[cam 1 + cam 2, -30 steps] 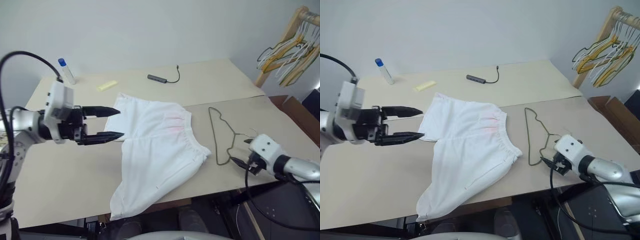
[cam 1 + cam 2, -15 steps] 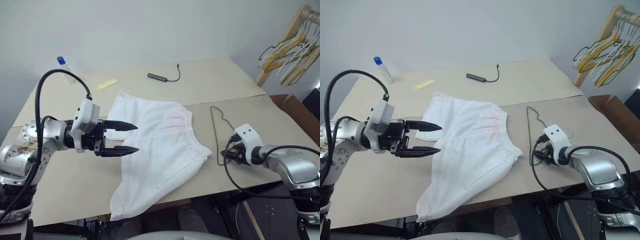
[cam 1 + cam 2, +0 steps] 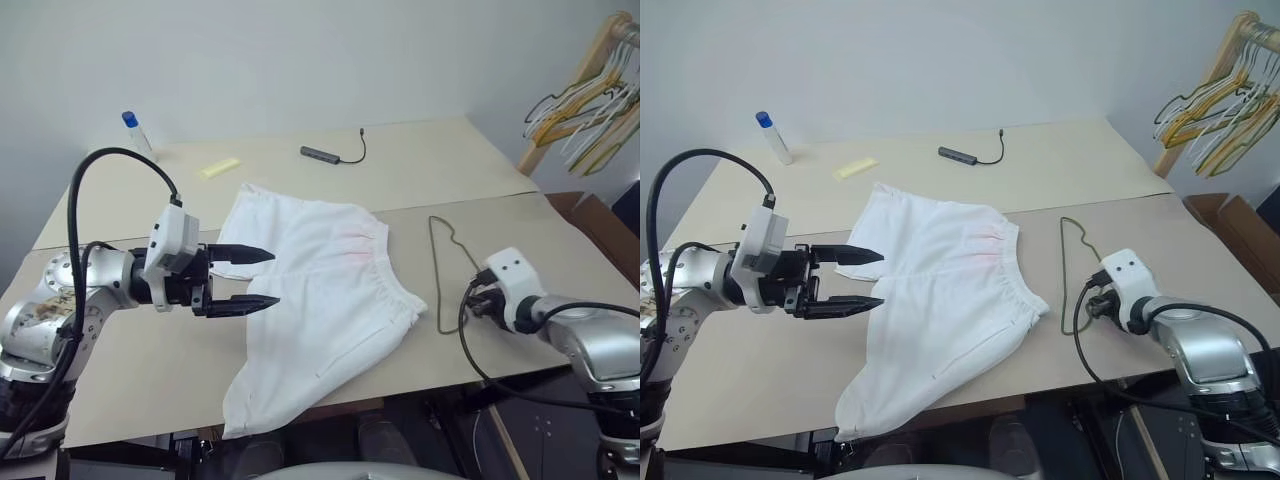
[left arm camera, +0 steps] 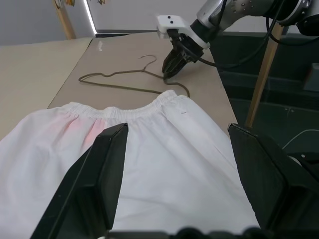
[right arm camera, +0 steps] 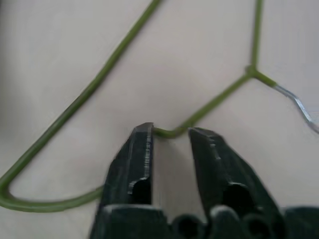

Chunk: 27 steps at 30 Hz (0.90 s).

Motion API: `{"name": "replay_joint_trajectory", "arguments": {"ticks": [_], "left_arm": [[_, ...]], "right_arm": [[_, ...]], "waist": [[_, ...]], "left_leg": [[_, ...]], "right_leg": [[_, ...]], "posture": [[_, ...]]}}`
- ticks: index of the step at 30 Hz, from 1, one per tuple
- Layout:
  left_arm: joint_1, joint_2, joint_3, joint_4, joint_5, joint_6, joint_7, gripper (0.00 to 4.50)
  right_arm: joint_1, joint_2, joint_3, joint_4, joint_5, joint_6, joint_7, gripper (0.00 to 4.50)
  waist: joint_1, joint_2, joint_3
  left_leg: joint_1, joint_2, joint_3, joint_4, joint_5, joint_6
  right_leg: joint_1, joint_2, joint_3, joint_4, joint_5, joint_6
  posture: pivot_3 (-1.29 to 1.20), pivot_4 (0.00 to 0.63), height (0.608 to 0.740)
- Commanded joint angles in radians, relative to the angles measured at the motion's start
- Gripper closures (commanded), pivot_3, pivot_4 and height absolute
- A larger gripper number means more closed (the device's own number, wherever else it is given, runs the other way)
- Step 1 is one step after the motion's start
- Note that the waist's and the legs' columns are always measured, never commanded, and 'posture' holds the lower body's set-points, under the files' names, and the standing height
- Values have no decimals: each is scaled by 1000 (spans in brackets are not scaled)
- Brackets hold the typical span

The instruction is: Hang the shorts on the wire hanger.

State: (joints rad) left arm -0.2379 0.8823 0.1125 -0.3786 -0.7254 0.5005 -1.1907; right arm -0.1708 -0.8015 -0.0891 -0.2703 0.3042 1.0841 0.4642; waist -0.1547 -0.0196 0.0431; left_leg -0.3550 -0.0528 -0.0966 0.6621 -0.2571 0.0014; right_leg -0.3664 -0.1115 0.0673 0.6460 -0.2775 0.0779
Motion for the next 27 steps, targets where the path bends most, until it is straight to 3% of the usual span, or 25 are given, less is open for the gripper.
{"name": "replay_joint_trajectory", "arguments": {"ticks": [1, 6, 11, 14, 25, 27], "left_arm": [[-20, 2, 22, -2, 5, -20, -5, 1024], [-17, -3, 22, -4, 9, -22, -2, 1024], [-32, -36, 13, -11, 24, -22, 36, 1024], [-35, -39, 13, -19, 21, -14, 41, 1024], [-59, -49, 7, -14, 34, -27, 54, 1024], [-93, -66, 0, 18, 51, -37, 70, 1024]], "right_arm": [[3, 0, -44, -118, 28, 109, -17, 1632], [0, 54, -43, -144, 53, 231, -38, 12], [-27, 87, 44, -59, 3, 226, -92, 12], [-52, 104, 64, 7, -31, 197, -121, 566], [-51, -10, 153, 50, -109, 49, -76, 4282], [-63, -42, 165, 81, -148, -14, -76, 4476]], "waist": [[1, 0, 0], [2, 0, 0], [-2, 0, 0], [-3, -2, -1], [10, -2, -1], [12, -2, -1]], "left_leg": [[0, 0, 0, 0, 0, 0], [0, 0, 0, 0, 0, 0], [0, 0, 0, 0, 0, 0], [1, 0, 0, 0, 0, 0], [0, 0, 0, 0, 0, 0], [0, -1, 0, 0, 0, 0]], "right_leg": [[0, 0, 0, 0, 0, 0], [0, 0, 0, 0, -1, 1], [0, 0, 0, 0, 0, 1], [1, 0, 0, 0, 0, 1], [1, 0, 0, -2, -1, 3], [1, -1, 0, -2, -1, 4]], "posture": [[-201, 0, 740], [-203, 0, 740], [-197, 0, 740], [-195, 0, 740], [-190, 0, 740], [-202, 0, 740]]}}
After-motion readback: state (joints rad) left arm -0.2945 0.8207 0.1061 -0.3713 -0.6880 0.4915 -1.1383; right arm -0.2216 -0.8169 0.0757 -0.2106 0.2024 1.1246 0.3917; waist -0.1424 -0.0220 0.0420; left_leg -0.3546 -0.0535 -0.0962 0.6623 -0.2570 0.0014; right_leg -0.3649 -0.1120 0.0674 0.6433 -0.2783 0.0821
